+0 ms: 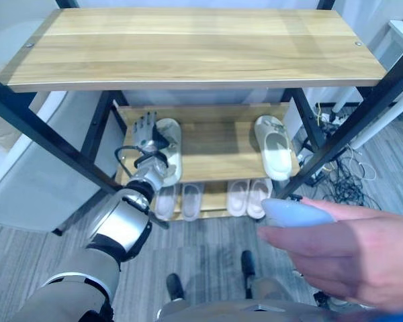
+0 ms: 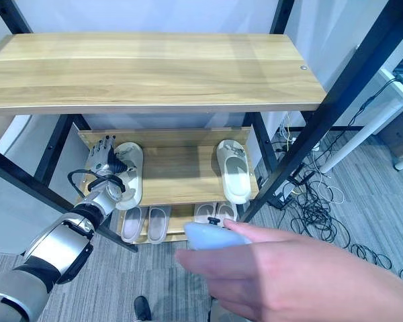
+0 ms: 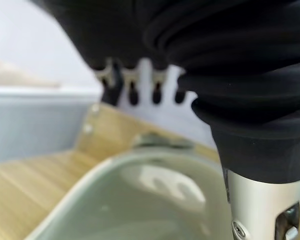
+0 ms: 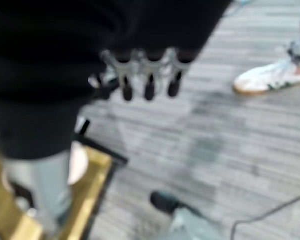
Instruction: Arrange the slippers neatly on the shoe rack.
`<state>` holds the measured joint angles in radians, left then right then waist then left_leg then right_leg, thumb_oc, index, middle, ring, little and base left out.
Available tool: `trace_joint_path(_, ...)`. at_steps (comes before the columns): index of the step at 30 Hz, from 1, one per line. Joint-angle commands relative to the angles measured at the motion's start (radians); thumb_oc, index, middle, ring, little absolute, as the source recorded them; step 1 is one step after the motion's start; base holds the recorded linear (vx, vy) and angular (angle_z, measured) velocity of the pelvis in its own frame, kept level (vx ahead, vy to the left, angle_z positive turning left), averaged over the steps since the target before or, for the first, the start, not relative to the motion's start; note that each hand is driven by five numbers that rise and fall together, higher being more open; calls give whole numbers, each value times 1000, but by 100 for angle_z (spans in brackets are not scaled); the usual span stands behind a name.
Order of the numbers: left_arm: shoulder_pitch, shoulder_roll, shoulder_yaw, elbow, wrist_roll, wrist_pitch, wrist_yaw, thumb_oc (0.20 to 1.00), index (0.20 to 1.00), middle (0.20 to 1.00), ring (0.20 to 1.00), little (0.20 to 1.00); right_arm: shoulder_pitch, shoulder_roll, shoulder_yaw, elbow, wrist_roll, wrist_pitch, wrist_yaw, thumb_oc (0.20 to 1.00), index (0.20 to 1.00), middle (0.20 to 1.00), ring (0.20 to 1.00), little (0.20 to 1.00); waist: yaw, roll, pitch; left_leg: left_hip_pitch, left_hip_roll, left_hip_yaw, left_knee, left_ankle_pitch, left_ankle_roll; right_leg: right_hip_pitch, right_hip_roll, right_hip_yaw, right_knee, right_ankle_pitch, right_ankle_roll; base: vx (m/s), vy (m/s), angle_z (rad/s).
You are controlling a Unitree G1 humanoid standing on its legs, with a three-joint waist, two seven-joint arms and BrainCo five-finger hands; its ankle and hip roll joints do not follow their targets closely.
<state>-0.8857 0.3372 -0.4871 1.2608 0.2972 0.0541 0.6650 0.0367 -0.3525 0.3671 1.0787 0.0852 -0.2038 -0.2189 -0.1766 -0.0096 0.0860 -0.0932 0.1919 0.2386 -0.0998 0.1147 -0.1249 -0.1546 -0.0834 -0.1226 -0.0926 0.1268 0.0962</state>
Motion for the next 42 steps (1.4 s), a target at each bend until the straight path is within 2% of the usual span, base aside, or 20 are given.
trace_joint_path(1, -133, 77, 66, 25, -21, -26, 54, 1000, 1000, 1000, 1000, 1000, -59, 7, 16, -17, 0, -23, -23, 1000, 1000, 1000, 1000, 1000, 4, 4, 97, -15, -10, -65, 13, -25, -10, -47, -21, -7, 87, -89, 62, 0, 0, 0)
trace_joint_path(7, -158, 107, 74, 54, -53, -31, 60, 1000, 1000, 1000, 1000, 1000, -60, 6, 29, -24, -3, -23, -30, 1000, 1000, 1000, 1000, 1000, 0, -4, 105, -39, -7, -56, 13, -19, -12, -76, -18, -1, 85, -74, 66, 4, -7, -5)
trace_joint_path(15, -170, 70, 85, 77, -88, -37, 66, 1000, 1000, 1000, 1000, 1000, -79, 13, 35, -6, 8, -25, -34, 1000, 1000, 1000, 1000, 1000, -2, -6, 111, -42, -9, -59, 13, -21, -8, -78, -19, -4, 88, -77, 63, 3, -1, -2)
trace_joint_path(16, -168, 63, 85, 83, -96, -41, 60, 777, 777, 777, 777, 777, -81, 11, 35, -7, 7, -24, -34, 1000, 1000, 1000, 1000, 1000, -3, -6, 111, -41, -9, -59, 13, -22, -8, -78, -20, -4, 89, -78, 63, 0, 0, 0)
trace_joint_path(17, -166, 56, 90, 90, -113, -47, 51, 200, 200, 200, 200, 200, -88, 10, 34, -6, 9, -23, -35, 1000, 1000, 1000, 1000, 1000, -5, -6, 111, -39, -9, -58, 13, -23, -8, -77, -20, -4, 89, -79, 62, 0, 0, 0)
trace_joint_path(23, -157, 25, 102, 97, -164, -74, 24, 200, 200, 200, 200, 200, -94, 6, 32, 1, 6, -20, -34, 1000, 1000, 1000, 1000, 1000, -10, -4, 108, -36, -10, -54, 13, -27, -6, -80, -20, 2, 90, -78, 61, 0, 0, 0)
trace_joint_path(30, -163, -61, 40, -30, -99, -86, 47, 200, 200, 200, 200, 200, -100, -3, 28, 8, 10, -20, -44, 1000, 1000, 1000, 1000, 1000, -8, 3, 135, -35, -13, -56, 13, -27, -4, -90, -18, 12, 108, -87, 59, -4, -3, 0)
trace_joint_path(42, -205, -88, 45, -40, -122, -96, 69, 200, 200, 200, 200, 200, -120, -21, 42, -15, 6, -26, -56, 1000, 1000, 1000, 1000, 1000, -23, 21, 167, -45, -5, -26, 13, -18, -6, -135, -14, 47, 129, -84, 56, -18, -17, -8)
